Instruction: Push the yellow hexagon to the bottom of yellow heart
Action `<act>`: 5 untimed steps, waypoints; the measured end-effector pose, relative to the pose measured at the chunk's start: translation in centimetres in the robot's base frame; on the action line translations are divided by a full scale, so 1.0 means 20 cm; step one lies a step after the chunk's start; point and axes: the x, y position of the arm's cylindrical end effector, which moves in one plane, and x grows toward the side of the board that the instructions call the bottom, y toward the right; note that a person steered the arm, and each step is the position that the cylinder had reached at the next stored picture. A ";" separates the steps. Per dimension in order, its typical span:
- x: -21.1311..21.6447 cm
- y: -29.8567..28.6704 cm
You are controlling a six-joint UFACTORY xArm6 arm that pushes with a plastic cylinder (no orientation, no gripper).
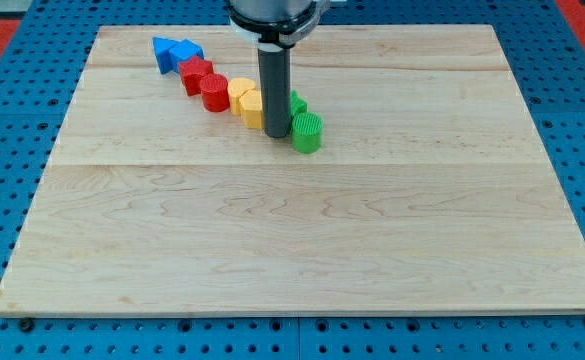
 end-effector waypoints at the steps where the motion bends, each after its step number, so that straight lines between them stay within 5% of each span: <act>1: 0.00 -0.15; 5: -0.19 -0.27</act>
